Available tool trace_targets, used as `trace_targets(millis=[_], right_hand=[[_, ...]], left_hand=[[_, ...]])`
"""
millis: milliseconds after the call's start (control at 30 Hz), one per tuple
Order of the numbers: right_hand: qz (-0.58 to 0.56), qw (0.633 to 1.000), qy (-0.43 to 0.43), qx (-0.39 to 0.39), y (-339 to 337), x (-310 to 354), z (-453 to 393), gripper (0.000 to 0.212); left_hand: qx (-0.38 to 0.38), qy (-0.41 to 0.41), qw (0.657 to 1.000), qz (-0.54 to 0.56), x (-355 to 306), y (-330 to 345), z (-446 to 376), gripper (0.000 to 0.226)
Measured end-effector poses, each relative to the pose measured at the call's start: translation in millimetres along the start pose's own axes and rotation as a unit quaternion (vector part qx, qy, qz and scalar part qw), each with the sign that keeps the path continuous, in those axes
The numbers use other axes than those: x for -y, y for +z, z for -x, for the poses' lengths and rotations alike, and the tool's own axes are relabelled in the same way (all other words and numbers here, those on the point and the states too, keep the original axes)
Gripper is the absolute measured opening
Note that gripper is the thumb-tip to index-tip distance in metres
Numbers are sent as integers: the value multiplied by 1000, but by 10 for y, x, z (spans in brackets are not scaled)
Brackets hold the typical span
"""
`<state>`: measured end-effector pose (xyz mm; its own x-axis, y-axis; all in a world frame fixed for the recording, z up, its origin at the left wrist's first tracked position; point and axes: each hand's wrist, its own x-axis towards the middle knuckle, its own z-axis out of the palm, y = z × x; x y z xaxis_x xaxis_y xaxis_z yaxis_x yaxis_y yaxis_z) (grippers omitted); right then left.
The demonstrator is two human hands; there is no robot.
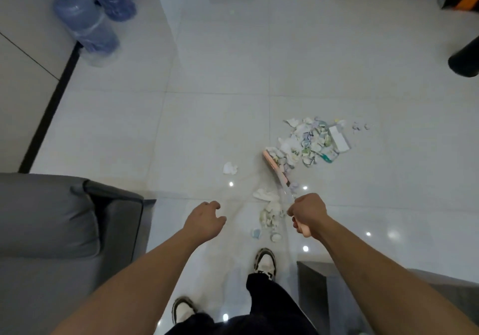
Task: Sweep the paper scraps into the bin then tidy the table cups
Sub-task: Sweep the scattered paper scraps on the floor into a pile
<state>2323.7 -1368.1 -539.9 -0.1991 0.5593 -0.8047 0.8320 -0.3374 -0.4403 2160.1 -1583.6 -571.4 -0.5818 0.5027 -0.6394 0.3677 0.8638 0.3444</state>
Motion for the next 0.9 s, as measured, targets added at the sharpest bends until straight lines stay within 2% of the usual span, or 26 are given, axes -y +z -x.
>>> trace_targets(millis=[100, 167, 200, 267, 300, 433, 500, 667, 800, 900], right_hand=[[23, 999, -17, 32, -99, 159, 43, 9], [-20, 996, -28, 85, -96, 263, 88, 18], [-80, 992, -11, 100, -64, 316, 112, 20], [-165, 978, 34, 122, 61, 423, 175, 11], [-178, 973, 50, 141, 154, 473, 203, 8], [-199, 955, 94, 198, 583, 580, 240, 20], [-188, 961, 102, 175, 819, 587, 256, 21], [-194, 977, 82, 36, 1531, 608, 426, 11], [-225, 972, 41, -43, 2051, 555, 778, 16], [-300, 947, 60, -94, 2270, 491, 1030, 24]], left_hand=[[-2, 9, 1000, -17, -170, -75, -121, 50], [-4, 10, 1000, -25, -207, -139, -174, 50], [-3, 12, 999, -29, -201, -172, -190, 50], [0, 14, 999, -36, -141, -241, -203, 50], [1, 14, 999, -38, -84, -277, -203, 50], [10, 10, 999, -43, 296, -478, -206, 52], [11, 14, 999, -40, 559, -611, -251, 52], [24, 42, 998, -44, 1267, -959, -481, 53], [55, 78, 993, -69, 1703, -1210, -545, 54], [61, 101, 988, -97, 1908, -1360, -577, 54]])
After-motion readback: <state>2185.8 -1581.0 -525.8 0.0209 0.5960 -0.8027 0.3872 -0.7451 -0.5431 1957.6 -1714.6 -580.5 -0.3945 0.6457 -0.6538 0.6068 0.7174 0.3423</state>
